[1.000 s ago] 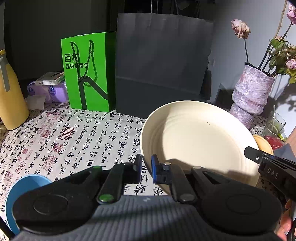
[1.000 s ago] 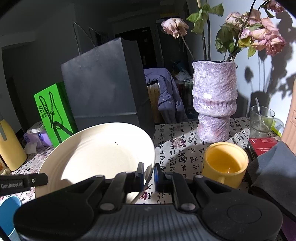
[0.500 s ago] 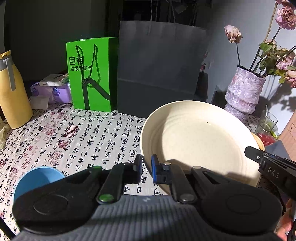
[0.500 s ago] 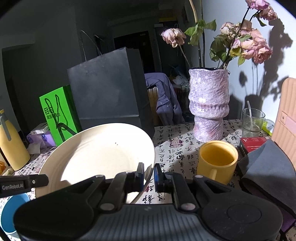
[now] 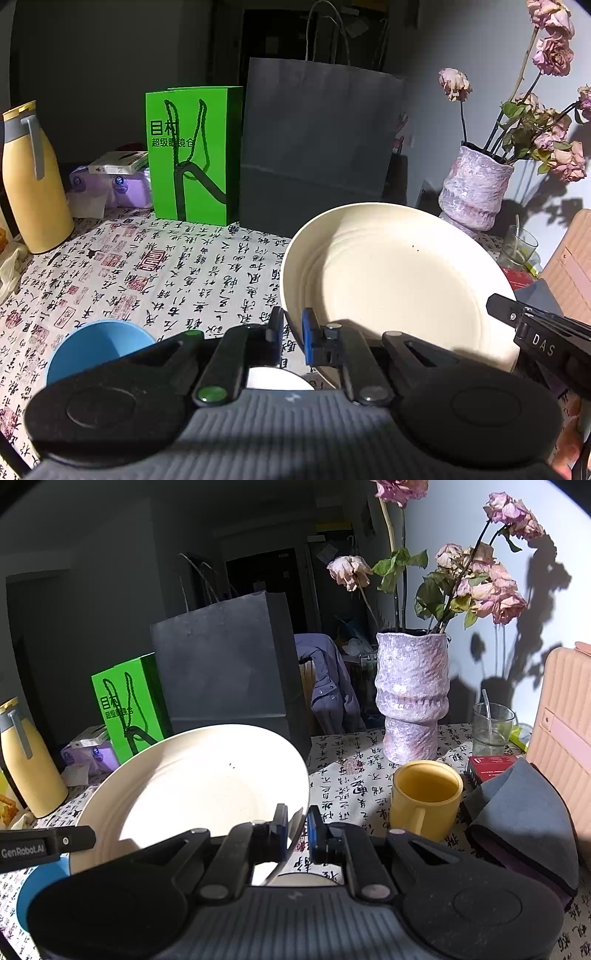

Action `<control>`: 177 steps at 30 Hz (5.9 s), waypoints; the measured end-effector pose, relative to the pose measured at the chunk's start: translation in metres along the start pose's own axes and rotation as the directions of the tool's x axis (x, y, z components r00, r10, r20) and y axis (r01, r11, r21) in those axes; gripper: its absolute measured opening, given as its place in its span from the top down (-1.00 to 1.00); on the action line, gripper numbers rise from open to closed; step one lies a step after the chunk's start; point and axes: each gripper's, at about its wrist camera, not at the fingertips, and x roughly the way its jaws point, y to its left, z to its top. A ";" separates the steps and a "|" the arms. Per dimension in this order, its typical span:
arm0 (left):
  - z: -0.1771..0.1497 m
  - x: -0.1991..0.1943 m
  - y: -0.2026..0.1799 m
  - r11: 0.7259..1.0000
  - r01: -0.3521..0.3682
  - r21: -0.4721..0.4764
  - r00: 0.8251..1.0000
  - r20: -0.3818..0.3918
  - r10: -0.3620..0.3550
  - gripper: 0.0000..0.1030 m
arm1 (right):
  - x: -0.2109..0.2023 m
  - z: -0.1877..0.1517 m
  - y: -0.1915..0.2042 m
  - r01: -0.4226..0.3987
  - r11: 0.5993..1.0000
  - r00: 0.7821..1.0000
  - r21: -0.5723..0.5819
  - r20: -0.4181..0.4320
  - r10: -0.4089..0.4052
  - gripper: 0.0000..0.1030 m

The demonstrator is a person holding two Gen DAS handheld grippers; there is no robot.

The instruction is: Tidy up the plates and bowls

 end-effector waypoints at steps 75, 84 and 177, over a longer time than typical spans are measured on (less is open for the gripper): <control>-0.109 -0.176 0.089 0.996 -0.036 -0.077 0.999 0.033 0.038 0.79 | -0.152 -0.088 0.095 -0.036 0.997 0.999 -0.070 -0.021 0.035 0.80; -0.121 -0.191 0.094 0.996 -0.039 -0.081 0.998 0.040 0.043 0.79 | -0.171 -0.105 0.101 -0.038 0.997 0.999 -0.070 -0.023 0.037 0.80; -0.204 -0.137 0.101 0.996 -0.048 -0.070 0.990 -0.137 0.038 0.76 | -0.128 -0.192 0.084 -0.062 0.998 0.977 -0.002 -0.203 0.061 0.80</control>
